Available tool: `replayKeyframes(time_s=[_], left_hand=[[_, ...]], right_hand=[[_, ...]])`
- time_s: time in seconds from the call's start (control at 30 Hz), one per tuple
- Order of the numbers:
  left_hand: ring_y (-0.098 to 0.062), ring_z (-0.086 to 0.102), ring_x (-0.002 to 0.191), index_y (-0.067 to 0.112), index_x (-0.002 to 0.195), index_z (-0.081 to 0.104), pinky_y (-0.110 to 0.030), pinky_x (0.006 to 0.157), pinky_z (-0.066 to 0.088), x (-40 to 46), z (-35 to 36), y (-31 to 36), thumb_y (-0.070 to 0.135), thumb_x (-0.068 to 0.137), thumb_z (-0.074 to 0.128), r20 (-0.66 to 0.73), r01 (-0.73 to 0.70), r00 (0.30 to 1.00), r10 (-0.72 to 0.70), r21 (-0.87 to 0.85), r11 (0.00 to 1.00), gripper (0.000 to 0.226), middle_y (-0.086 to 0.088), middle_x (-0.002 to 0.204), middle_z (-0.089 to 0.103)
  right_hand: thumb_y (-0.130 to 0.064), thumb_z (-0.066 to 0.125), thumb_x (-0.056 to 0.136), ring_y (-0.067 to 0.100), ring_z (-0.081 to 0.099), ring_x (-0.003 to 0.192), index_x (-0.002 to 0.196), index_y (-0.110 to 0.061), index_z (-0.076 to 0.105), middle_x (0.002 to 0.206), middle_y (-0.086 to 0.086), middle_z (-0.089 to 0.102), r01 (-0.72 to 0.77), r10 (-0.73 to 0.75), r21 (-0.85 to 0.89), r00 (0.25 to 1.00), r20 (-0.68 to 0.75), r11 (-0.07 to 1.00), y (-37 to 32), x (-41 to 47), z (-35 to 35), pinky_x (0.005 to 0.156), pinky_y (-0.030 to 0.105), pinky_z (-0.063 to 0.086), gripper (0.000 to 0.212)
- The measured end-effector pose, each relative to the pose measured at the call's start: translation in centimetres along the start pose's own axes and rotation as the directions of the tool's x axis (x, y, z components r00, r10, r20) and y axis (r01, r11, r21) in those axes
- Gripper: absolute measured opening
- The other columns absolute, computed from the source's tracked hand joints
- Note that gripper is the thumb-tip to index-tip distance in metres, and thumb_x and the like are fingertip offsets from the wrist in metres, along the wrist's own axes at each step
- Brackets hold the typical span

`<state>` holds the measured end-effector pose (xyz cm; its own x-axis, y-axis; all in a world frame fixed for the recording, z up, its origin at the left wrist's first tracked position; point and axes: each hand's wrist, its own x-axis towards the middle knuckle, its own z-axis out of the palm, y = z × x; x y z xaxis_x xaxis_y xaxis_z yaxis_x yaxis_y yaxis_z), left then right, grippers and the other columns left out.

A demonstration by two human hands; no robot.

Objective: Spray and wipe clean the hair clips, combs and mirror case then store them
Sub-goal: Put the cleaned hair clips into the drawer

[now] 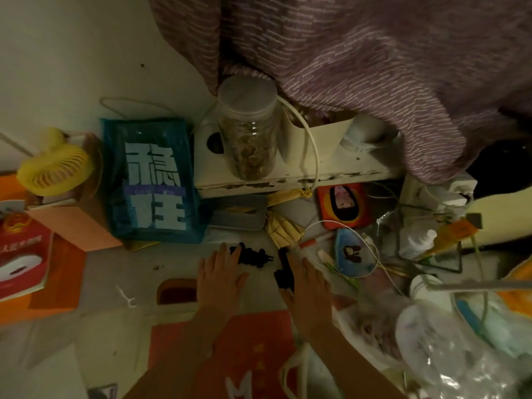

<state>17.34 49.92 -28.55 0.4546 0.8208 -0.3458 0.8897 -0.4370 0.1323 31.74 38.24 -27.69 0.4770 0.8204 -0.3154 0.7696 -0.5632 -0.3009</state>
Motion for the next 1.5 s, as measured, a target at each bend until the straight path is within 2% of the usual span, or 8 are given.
replayKeyframes(time_s=[0.23,0.33,0.47,0.57,0.73,1.03,1.17,1.5], left_hand=[[-0.016,0.021,0.144,0.026,0.152,0.006,-0.036,0.116,0.008,3.3,1.1,-2.4,0.043,0.1,0.033,-0.016,-0.091,0.996,0.09,-0.053,0.994,0.061,-0.002,0.159,0.015],[-0.017,0.033,0.139,0.022,0.15,0.021,-0.035,0.114,0.015,3.9,1.6,-2.7,0.036,0.099,0.042,-0.061,-0.142,0.989,0.133,-0.173,0.975,0.057,-0.003,0.155,0.029],[-0.031,0.061,0.11,0.008,0.136,0.05,-0.044,0.099,0.041,4.3,1.8,-3.0,0.015,0.088,0.066,-0.125,-0.208,0.976,0.177,-0.307,0.929,0.051,-0.017,0.124,0.062],[-0.034,0.068,0.085,0.001,0.121,0.063,-0.045,0.083,0.053,4.5,2.1,-3.0,0.004,0.08,0.073,-0.186,-0.247,0.964,0.188,-0.38,0.891,0.043,-0.021,0.097,0.07],[-0.032,0.068,0.076,0.001,0.099,0.072,-0.035,0.072,0.052,4.5,1.8,-2.8,0.004,0.08,0.073,-0.206,-0.214,0.97,0.133,-0.45,0.867,0.019,-0.018,0.085,0.072],[-0.026,0.065,0.089,0.008,0.109,0.071,-0.027,0.078,0.046,2.4,1.2,-2.0,0.014,0.089,0.066,-0.173,-0.051,0.983,-0.054,-0.549,0.834,0.022,-0.012,0.098,0.072],[-0.024,0.065,0.087,0.011,0.108,0.071,-0.035,0.075,0.052,1.0,0.4,-1.8,0.019,0.091,0.063,-0.166,0.011,0.976,-0.141,-0.609,0.793,0.02,-0.008,0.097,0.072],[-0.012,0.061,0.066,0.012,0.106,0.072,-0.015,0.061,0.041,-4.0,-2.8,-1.5,0.015,0.086,0.069,-0.215,0.05,0.911,-0.353,-0.791,0.61,0.021,-0.009,0.092,0.073]], right_hand=[[-0.052,0.044,0.095,0.019,0.023,0.141,0.152,-0.024,-0.005,0.158,0.001,0.014,-0.076,0.077,0.024,0.997,-0.015,0.997,-1.1,1.8,1.2,0.113,0.032,0.025,0.081],[-0.054,0.043,0.094,0.02,0.022,0.141,0.152,-0.022,-0.005,0.158,0.001,0.014,-0.12,0.12,0.021,0.993,-0.006,0.993,-1.2,2.1,1.5,0.114,0.033,0.024,0.081],[-0.052,0.048,0.093,0.018,0.029,0.137,0.153,-0.018,-0.002,0.153,0.001,0.023,-0.163,0.166,0.078,0.986,-0.03,0.983,-1.4,2.2,1.8,0.112,0.031,0.026,0.086],[-0.052,0.048,0.093,0.017,0.033,0.133,0.153,-0.016,-0.001,0.148,-0.001,0.03,-0.188,0.193,0.094,0.98,-0.053,0.978,-1.4,2.1,2.0,0.109,0.028,0.028,0.086],[-0.047,0.054,0.092,0.019,0.037,0.13,0.152,-0.013,0.012,0.145,0.002,0.036,-0.208,0.213,0.151,0.977,-0.022,0.966,-1.1,2.1,1.9,0.108,0.029,0.032,0.081],[-0.042,0.063,0.087,0.023,0.039,0.128,0.149,-0.013,0.026,0.145,0.004,0.039,-0.158,0.172,0.172,0.983,-0.071,0.972,-0.6,1.2,0.6,0.104,0.033,0.033,0.078],[-0.04,0.067,0.085,0.025,0.044,0.125,0.145,-0.011,0.034,0.141,0.006,0.045,-0.108,0.139,0.252,0.984,-0.109,0.962,-0.8,0.4,-0.3,0.102,0.035,0.035,0.075],[-0.036,0.078,0.077,0.027,0.058,0.105,0.136,-0.011,0.049,0.119,0.007,0.06,0.109,0.015,0.428,0.961,-0.276,0.897,-2.0,-2.0,-3.6,0.088,0.043,0.049,0.07]])
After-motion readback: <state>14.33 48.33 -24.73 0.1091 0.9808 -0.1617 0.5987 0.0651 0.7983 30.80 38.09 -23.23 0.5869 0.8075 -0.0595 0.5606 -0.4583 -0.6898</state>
